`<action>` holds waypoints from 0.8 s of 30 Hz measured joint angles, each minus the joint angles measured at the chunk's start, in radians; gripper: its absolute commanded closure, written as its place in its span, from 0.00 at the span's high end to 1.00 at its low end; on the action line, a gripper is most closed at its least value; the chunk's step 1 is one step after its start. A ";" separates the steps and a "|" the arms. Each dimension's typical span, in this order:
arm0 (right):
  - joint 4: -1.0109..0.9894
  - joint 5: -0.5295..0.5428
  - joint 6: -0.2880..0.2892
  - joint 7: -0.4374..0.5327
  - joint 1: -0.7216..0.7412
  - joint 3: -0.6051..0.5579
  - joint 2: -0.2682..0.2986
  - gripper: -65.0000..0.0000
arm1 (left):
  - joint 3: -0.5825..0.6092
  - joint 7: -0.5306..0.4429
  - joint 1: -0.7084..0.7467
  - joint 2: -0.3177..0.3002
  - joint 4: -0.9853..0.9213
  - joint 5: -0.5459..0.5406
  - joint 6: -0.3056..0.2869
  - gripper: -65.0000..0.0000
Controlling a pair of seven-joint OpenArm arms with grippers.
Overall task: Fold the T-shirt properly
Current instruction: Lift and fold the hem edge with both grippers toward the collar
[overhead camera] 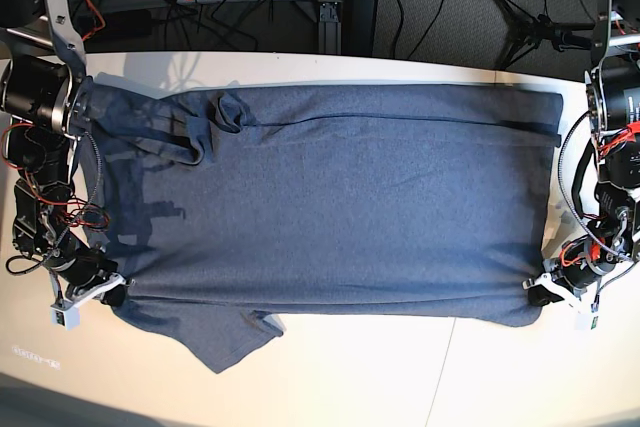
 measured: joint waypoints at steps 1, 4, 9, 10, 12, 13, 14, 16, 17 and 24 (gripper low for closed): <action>0.000 0.002 0.000 0.000 0.000 0.000 0.002 0.00 | 0.000 0.000 0.005 -0.003 0.000 -0.002 -0.012 0.00; 0.002 0.034 0.001 -0.022 -0.002 0.000 0.005 0.00 | 0.000 0.007 0.030 -0.011 0.000 -0.040 -0.042 0.00; 0.094 0.083 0.004 -0.020 -0.099 0.000 0.008 0.00 | -0.001 0.006 0.088 -0.011 0.000 -0.074 -0.043 0.00; 0.121 0.076 0.005 -0.026 -0.125 0.000 0.008 0.00 | -0.005 0.006 0.093 -0.012 0.000 -0.085 -0.043 0.00; 0.193 0.089 0.006 -0.027 -0.190 -0.001 0.008 0.00 | -0.012 0.007 0.096 -0.017 0.000 -0.093 -0.043 0.00; 0.228 0.096 0.006 -0.031 -0.216 -0.002 0.007 0.00 | -0.015 0.006 0.099 -0.019 0.000 -0.108 -0.043 0.00; 0.261 0.113 0.006 -0.027 -0.241 -0.002 0.008 0.00 | -0.015 0.006 0.102 -0.022 0.000 -0.116 -0.044 0.00; 0.317 0.130 0.006 -0.025 -0.274 -0.002 0.008 0.00 | -0.015 0.010 0.108 -0.026 0.000 -0.122 -0.045 0.00; 0.336 0.133 0.006 -0.025 -0.285 -0.002 0.008 0.00 | -0.015 0.010 0.109 -0.027 0.000 -0.122 -0.045 0.00; 0.354 0.132 0.006 -0.026 -0.300 -0.002 0.008 0.00 | -0.015 0.011 0.106 -0.027 0.000 -0.121 -0.046 0.00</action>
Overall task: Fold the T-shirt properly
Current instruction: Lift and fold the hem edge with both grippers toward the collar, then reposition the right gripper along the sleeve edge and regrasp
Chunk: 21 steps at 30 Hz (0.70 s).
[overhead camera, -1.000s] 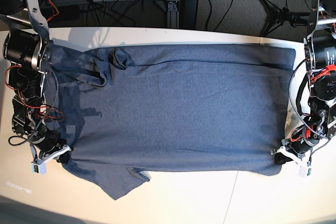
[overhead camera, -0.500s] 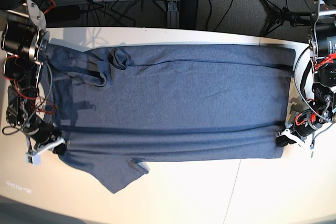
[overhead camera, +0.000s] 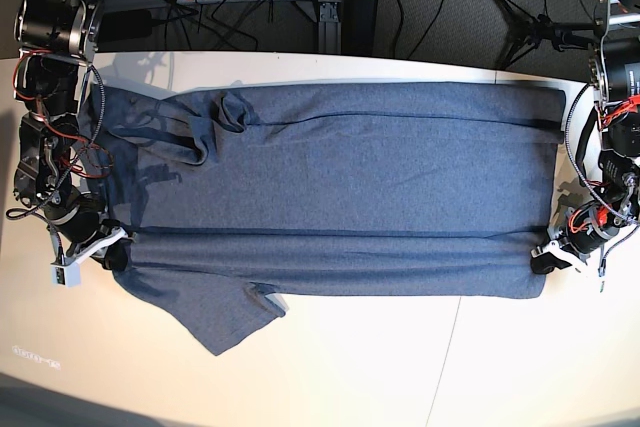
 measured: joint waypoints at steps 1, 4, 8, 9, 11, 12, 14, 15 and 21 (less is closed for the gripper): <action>0.000 0.000 0.000 0.000 0.000 0.000 0.000 0.00 | 0.000 0.002 0.000 0.000 0.000 0.000 0.000 0.00; 0.000 0.000 0.000 0.000 0.000 0.000 0.000 0.00 | 0.000 0.008 0.000 0.000 0.000 -0.001 0.000 0.00; 0.000 0.026 0.000 0.007 0.000 0.000 0.000 0.04 | 0.000 0.008 0.000 0.000 0.000 -0.001 0.000 0.00; 0.000 0.038 -0.001 0.008 0.000 0.000 0.000 0.17 | 0.000 0.012 0.000 0.000 0.000 -0.002 0.000 0.00; 0.000 0.048 -0.001 0.008 0.000 0.000 0.000 0.44 | 0.000 0.012 0.000 0.000 0.000 -0.002 0.000 0.00; 0.000 0.053 -0.001 0.008 0.000 0.000 0.002 0.55 | 0.000 0.012 0.000 -0.001 0.000 -0.002 0.000 0.00; 0.000 0.076 -0.001 0.008 0.000 0.000 0.003 0.65 | 0.000 0.012 0.000 -0.001 0.000 -0.003 0.000 0.00; 0.000 0.086 -0.001 0.008 0.000 0.000 0.003 0.65 | 0.000 0.013 0.000 -0.001 0.000 -0.006 0.000 0.00; 0.000 0.112 -0.002 0.011 0.018 0.000 0.002 0.65 | 0.000 0.016 0.000 -0.001 0.000 -0.015 0.000 0.00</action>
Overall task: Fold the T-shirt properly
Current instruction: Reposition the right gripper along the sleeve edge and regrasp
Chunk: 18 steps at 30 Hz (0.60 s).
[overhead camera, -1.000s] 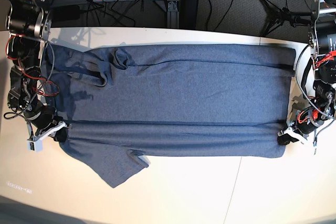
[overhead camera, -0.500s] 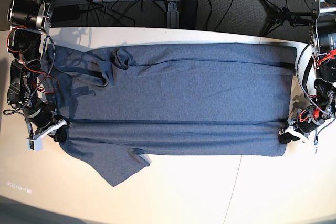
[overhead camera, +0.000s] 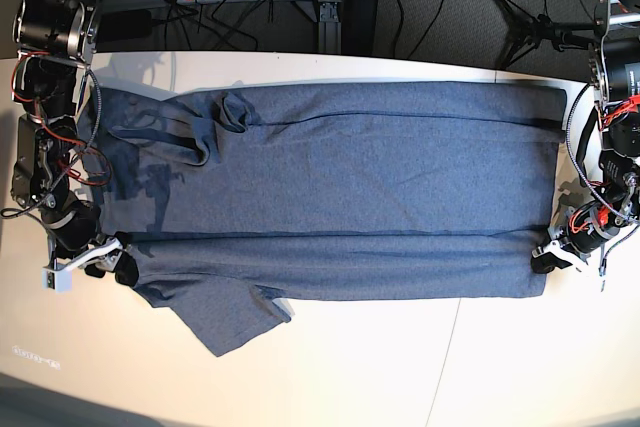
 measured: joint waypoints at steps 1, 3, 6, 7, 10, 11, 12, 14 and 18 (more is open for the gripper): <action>0.000 -0.001 0.000 0.000 0.013 0.000 0.000 0.65 | 0.000 0.000 0.000 0.000 0.000 0.000 0.000 0.00; 0.000 -0.013 -0.001 0.001 0.049 0.000 -0.003 0.65 | 0.000 0.002 0.000 -0.001 0.000 -0.001 0.000 0.00; -0.001 -0.070 -0.002 -0.006 0.113 0.000 -0.013 0.64 | 0.000 0.003 0.000 -0.002 0.000 -0.003 0.000 0.00; -0.010 -0.092 -0.002 -0.004 0.133 0.000 -0.018 0.64 | 0.000 0.003 0.000 -0.001 0.000 -0.003 0.000 0.00; -0.095 -0.147 -0.003 -0.003 0.205 0.000 -0.035 0.64 | 0.000 0.003 0.001 -0.002 0.000 -0.003 0.000 0.00; -0.141 -0.163 -0.004 0.003 0.230 0.000 -0.040 0.64 | 0.000 0.007 0.002 -0.001 0.000 -0.005 0.000 0.00; -0.190 -0.180 -0.005 0.005 0.252 0.001 -0.047 0.64 | 0.000 0.013 0.002 -0.001 0.000 -0.005 0.001 0.00; -0.293 -0.211 -0.005 0.029 0.295 0.001 -0.058 0.64 | -0.001 0.020 0.001 -0.002 0.000 -0.007 0.000 0.00; -0.455 -0.257 -0.005 0.106 0.351 0.001 -0.069 0.64 | -0.002 0.023 0.000 -0.002 0.000 -0.007 0.000 0.00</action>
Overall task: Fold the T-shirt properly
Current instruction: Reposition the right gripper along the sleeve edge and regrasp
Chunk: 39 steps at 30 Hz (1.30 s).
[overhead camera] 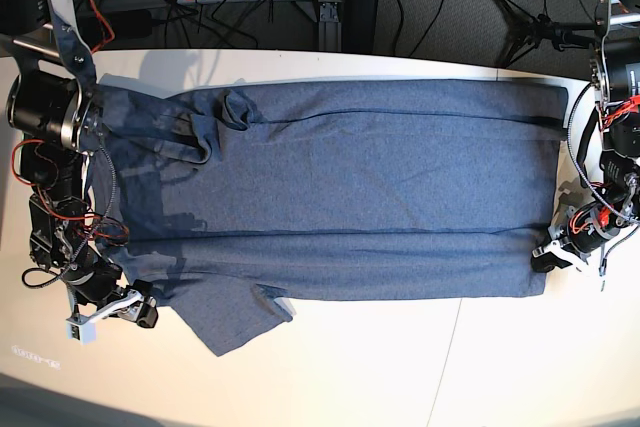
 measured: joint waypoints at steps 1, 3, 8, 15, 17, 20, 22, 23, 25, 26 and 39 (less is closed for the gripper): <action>-0.020 -0.007 0.000 0.002 0.010 0.000 -0.001 0.64 | 0.000 0.000 0.000 0.000 0.000 -0.002 0.000 0.00; -0.039 -0.026 0.000 0.003 0.025 0.000 -0.003 0.64 | 0.000 0.004 0.000 0.000 0.000 -0.001 0.000 0.00; -0.056 -0.124 0.000 0.003 0.036 0.000 -0.023 0.64 | 0.000 0.015 0.000 0.000 0.000 -0.005 0.000 0.00; -0.080 -0.235 0.000 0.010 0.033 -0.115 -0.038 0.64 | -0.002 0.026 0.000 0.000 0.000 -0.009 0.000 0.00; -0.078 -0.234 -0.001 0.013 0.037 -0.197 -0.039 0.64 | -0.002 0.026 0.000 0.000 0.000 -0.008 0.000 0.00; -0.076 -0.183 -0.001 0.023 0.037 -0.303 -0.042 0.64 | -0.002 0.026 0.000 0.000 0.000 -0.010 0.000 0.00; -0.076 -0.165 -0.001 0.018 0.043 -0.356 -0.050 0.64 | -0.002 0.026 0.000 0.000 0.000 -0.011 0.000 0.00; -0.076 -0.165 -0.002 0.018 0.045 -0.382 -0.053 0.64 | -0.002 0.027 0.000 0.000 0.000 -0.011 0.000 0.00; -0.074 -0.158 -0.003 0.019 0.048 -0.425 -0.062 0.64 | -0.002 0.029 -0.001 0.000 0.000 -0.011 0.000 0.00; -0.073 -0.158 -0.003 0.019 0.048 -0.444 -0.067 0.64 | -0.002 0.029 -0.001 0.000 0.000 -0.011 0.000 0.00; -0.005 -0.032 0.000 -0.122 0.062 -0.494 -0.058 0.64 | -0.002 0.029 -0.001 0.000 0.000 -0.011 0.000 0.00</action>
